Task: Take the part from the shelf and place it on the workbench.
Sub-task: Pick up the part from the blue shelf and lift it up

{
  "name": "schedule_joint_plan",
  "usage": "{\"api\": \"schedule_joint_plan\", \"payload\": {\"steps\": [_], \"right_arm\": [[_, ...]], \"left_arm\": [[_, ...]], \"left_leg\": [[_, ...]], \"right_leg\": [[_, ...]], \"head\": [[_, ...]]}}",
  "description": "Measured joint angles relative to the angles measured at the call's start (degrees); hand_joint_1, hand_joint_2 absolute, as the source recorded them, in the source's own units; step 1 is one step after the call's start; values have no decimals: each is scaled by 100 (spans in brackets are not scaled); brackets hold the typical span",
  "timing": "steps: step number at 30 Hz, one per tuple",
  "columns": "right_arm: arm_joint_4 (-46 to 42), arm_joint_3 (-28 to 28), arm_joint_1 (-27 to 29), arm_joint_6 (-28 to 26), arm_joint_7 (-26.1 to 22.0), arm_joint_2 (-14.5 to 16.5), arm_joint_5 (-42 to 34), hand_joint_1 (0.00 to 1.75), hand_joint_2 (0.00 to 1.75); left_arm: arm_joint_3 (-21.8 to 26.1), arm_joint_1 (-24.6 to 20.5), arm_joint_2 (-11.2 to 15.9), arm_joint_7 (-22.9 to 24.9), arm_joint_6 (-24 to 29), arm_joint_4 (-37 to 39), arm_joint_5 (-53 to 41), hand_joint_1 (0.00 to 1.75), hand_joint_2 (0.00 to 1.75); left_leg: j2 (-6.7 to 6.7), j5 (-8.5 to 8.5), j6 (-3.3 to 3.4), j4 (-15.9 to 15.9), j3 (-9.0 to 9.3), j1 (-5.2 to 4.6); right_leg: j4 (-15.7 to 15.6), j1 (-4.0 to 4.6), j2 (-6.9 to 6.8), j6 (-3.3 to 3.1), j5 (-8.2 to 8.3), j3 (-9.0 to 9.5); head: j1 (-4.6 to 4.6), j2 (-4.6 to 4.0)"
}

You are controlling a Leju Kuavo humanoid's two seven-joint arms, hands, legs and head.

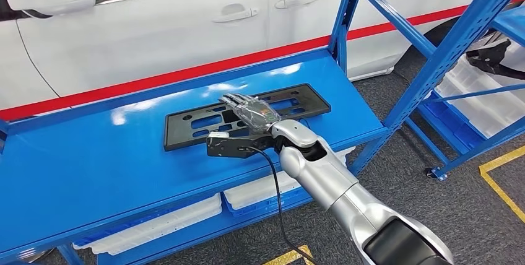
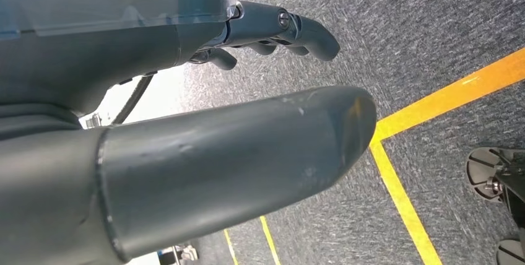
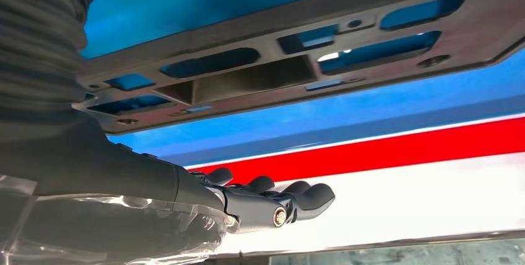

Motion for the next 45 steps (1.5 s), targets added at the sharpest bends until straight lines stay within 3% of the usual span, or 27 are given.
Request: {"api": "schedule_joint_plan", "payload": {"steps": [13,41,43,44,45], "right_arm": [[1422,-97,-320,-492,52,450,939,0,175],[2334,-916,-467,-1007,257,626,1740,0,175],[2344,-963,-466,-1008,255,633,1763,19,175],[2350,-979,-466,-1009,249,640,1774,34,175],[2359,-993,-465,-1011,238,649,1788,60,175]], "left_arm": [[-2,0,-3,-52,-18,0,-68,0,0],[-2,1,-34,-79,-71,0,-125,0,0],[-2,2,-34,-118,-138,0,-153,0,0],[-2,2,-33,-144,-171,0,-164,0,0],[-2,3,-32,-169,-192,0,-172,0,0]], "left_leg": [[0,0,1,0,0,-1],[0,1,1,0,0,0],[1,1,1,0,0,0],[1,1,1,0,0,0],[1,1,1,0,0,0]], "right_leg": [[0,-1,-1,0,0,0],[0,0,-1,0,0,-2],[0,0,0,0,0,-2],[0,0,0,0,0,-2],[0,0,0,0,0,-2]], "head": [[-1,0],[-1,1],[-1,0],[-1,0],[-1,0]]}}
